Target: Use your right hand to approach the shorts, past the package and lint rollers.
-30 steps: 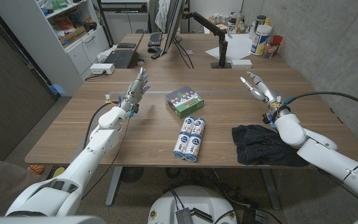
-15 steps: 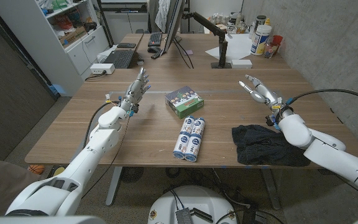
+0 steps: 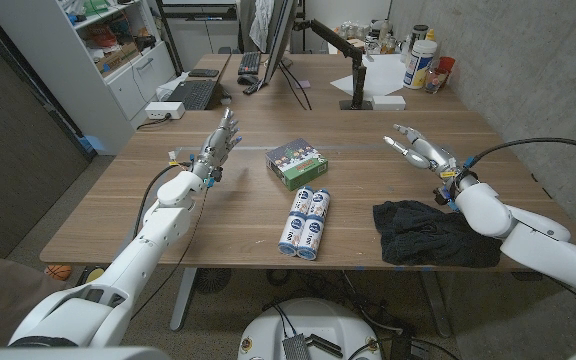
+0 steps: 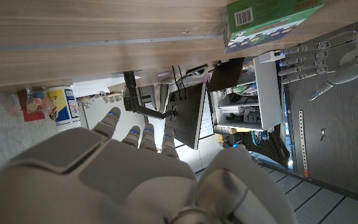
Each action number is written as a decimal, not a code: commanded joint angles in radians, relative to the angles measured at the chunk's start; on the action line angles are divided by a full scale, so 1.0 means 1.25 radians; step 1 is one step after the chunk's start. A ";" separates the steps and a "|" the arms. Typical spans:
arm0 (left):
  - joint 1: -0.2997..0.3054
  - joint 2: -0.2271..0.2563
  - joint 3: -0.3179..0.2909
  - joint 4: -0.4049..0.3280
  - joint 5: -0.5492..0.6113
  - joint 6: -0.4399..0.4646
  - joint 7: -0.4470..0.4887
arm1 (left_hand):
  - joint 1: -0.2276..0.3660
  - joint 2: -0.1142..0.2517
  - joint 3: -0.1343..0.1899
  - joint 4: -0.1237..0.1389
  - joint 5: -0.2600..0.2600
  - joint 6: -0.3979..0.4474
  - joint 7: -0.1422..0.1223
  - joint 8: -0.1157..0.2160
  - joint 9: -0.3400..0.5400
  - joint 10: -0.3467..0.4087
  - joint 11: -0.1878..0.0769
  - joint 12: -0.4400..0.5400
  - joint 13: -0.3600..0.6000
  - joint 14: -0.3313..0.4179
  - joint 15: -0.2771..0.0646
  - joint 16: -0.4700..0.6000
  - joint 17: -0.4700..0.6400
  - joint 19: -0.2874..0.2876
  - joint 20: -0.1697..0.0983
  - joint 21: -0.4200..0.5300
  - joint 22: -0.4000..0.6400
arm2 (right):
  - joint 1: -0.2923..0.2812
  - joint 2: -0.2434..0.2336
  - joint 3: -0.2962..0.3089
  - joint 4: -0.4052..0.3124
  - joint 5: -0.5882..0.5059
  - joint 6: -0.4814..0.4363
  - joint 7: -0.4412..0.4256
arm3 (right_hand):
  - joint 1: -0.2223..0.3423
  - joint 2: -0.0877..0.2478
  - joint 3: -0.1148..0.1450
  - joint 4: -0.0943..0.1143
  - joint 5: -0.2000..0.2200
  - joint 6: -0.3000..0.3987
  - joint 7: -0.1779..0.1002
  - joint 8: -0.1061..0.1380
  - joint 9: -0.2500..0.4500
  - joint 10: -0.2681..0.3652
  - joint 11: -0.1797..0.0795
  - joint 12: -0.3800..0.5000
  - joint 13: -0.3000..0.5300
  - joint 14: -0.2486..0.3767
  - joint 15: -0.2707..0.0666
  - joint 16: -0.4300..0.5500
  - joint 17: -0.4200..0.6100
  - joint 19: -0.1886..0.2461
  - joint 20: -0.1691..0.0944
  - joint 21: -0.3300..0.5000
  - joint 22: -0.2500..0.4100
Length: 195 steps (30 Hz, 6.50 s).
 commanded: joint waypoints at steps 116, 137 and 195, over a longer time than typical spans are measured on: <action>-0.022 -0.003 0.024 0.020 0.014 -0.008 -0.013 | 0.009 -0.002 0.007 0.002 -0.001 0.012 0.001 0.006 0.002 0.006 -0.002 0.007 0.002 -0.045 0.002 0.006 0.004 -0.008 0.001 0.003 0.003 | -0.401 -0.039 0.370 -0.136 -0.196 0.020 0.182 | 0.024 0.008 -0.003 -0.012 -0.005 -0.017 -0.017 -0.003 0.004 -0.016 -0.020 -0.003 0.004 -0.039 -0.016 0.005 0.004 0.015 0.002 0.002 0.003; -0.033 -0.008 0.024 0.042 0.015 -0.014 -0.025 | 0.009 -0.003 0.007 0.002 -0.001 0.013 -0.001 0.005 0.002 0.007 0.001 0.007 0.002 -0.046 0.001 0.006 0.004 -0.009 0.001 0.003 0.003 | -0.456 0.029 0.407 -0.178 -0.228 -0.010 0.215 | 0.026 0.008 -0.003 -0.014 -0.005 -0.019 -0.017 -0.003 0.004 -0.016 -0.019 -0.002 0.004 -0.040 -0.017 0.004 0.004 0.015 0.002 0.002 0.003; -0.018 0.009 0.037 -0.019 0.028 0.013 0.005 | 0.009 -0.003 0.008 0.003 -0.001 0.013 0.001 0.004 0.002 0.009 0.001 0.008 0.002 -0.047 0.001 0.006 0.004 -0.009 0.000 0.003 0.003 | -0.542 0.130 0.472 -0.197 -0.309 -0.004 0.212 | 0.027 0.007 -0.005 -0.016 -0.007 -0.020 -0.017 -0.002 0.004 -0.019 -0.019 -0.001 0.004 -0.040 -0.016 0.005 0.004 0.008 0.004 0.001 0.002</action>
